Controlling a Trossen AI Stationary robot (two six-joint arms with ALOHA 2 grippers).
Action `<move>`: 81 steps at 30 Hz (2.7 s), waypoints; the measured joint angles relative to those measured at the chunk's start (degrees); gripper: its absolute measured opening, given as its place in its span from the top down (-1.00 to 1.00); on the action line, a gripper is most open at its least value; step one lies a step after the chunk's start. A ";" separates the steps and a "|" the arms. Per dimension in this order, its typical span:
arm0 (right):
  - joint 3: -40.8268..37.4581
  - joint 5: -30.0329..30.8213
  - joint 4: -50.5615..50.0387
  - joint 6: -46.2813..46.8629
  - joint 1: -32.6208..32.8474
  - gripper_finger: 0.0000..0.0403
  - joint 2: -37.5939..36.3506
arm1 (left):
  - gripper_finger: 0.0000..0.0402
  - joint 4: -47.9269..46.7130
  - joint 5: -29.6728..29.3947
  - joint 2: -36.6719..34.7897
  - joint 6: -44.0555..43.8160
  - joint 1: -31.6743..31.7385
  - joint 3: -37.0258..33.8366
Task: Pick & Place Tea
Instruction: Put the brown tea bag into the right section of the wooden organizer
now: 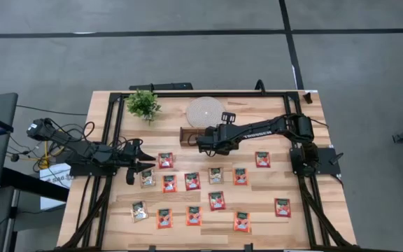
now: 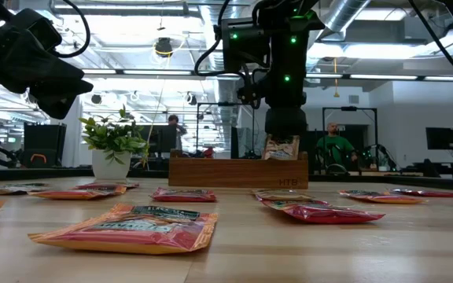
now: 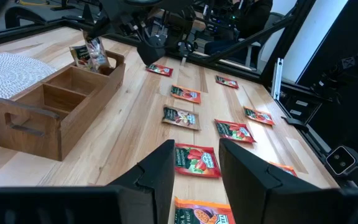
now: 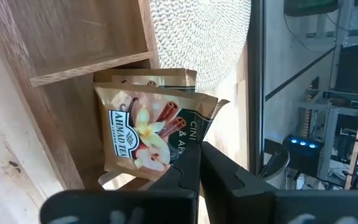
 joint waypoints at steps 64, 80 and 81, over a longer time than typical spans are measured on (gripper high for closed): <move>3.65 -22.72 3.39 -0.08 16.02 0.70 -18.01 | 0.42 0.02 0.00 0.00 -6.19 0.01 0.00; 3.63 -37.30 5.20 -4.12 14.69 0.70 -4.34 | 0.42 0.03 0.01 0.00 -6.21 0.00 0.00; 3.63 -37.31 5.16 -4.16 14.69 0.70 -3.65 | 0.42 0.02 0.01 0.00 -6.21 0.01 0.00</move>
